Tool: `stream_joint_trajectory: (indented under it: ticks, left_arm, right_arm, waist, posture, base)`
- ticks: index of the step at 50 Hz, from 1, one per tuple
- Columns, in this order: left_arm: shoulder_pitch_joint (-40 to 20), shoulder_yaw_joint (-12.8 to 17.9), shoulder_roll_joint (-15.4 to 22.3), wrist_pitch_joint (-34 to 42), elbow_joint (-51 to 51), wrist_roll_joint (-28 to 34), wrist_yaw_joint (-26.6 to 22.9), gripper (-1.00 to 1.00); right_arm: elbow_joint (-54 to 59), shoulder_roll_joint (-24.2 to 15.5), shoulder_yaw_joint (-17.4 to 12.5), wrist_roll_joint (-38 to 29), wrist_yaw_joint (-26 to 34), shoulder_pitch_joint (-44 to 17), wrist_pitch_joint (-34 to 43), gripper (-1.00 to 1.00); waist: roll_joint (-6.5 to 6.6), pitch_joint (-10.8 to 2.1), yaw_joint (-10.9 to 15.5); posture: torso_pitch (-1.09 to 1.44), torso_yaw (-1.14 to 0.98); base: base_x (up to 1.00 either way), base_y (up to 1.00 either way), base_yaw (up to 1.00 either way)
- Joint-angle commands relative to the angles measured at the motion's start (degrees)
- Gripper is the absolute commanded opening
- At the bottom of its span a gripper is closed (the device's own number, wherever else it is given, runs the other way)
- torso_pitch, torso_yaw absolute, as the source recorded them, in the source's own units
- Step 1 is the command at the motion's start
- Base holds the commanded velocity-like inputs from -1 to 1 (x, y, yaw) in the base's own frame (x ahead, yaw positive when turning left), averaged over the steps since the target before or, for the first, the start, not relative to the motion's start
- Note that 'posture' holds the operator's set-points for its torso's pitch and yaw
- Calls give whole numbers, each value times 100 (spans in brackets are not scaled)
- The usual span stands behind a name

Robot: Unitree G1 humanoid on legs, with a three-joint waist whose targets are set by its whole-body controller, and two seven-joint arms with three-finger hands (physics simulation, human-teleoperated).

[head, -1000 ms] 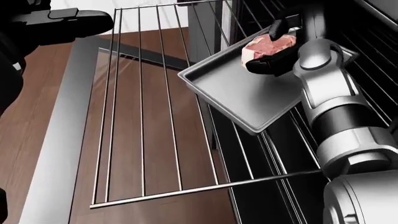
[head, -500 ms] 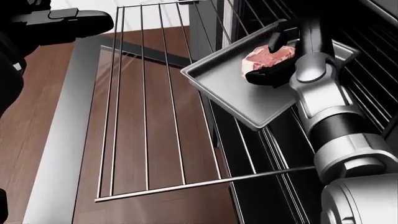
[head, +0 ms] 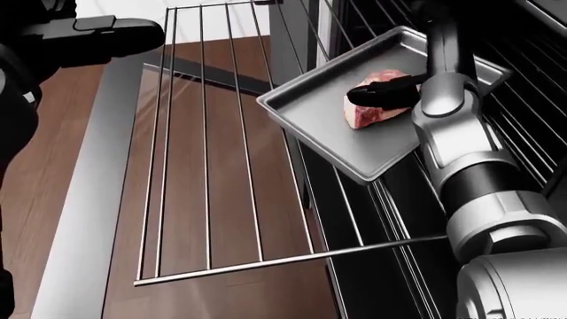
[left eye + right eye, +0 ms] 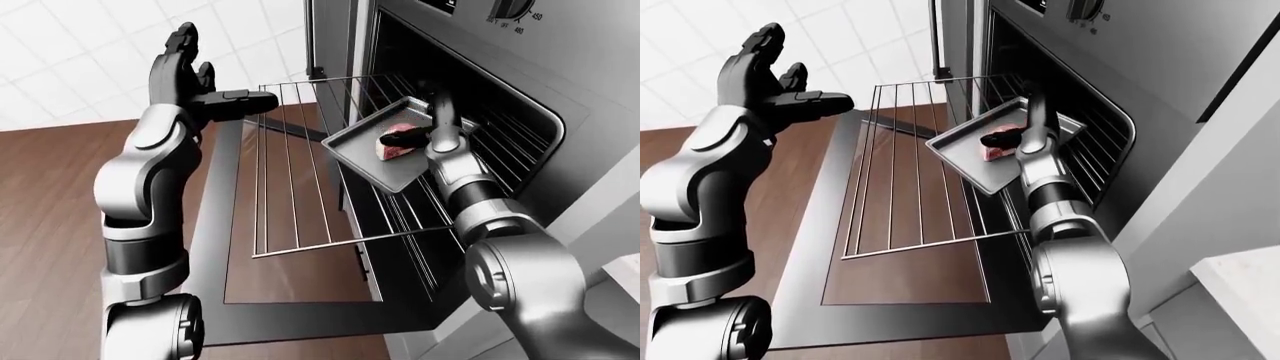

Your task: Place the steak on the top rack of the oven.

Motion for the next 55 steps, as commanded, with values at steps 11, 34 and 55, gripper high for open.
stream_joint_trajectory:
  ticks: [11,34,55]
  left_arm:
    - [-217,49,52,-147,-216,10,8,100]
    - [-56,72,77,-438,-28,152,-35,100]
    - [-160,133,188,-800,-97,280,-6,100]
  right_arm:
    - [-324,-22,24,5,20,-290,-103,100]
    - [-3004,450,182,933,1715,-290,2222,100]
    - [-4375,485,261,806,1788,-863,3067,100]
  waist:
    - [-17,-203,1]
    - [10,-167,-5]
    - [45,-109,-10]
  posture:
    - [0,0]
    - [0,0]
    - [0,0]
  base:
    - [0,0,0]
    - [0,0,0]
    - [0,0,0]
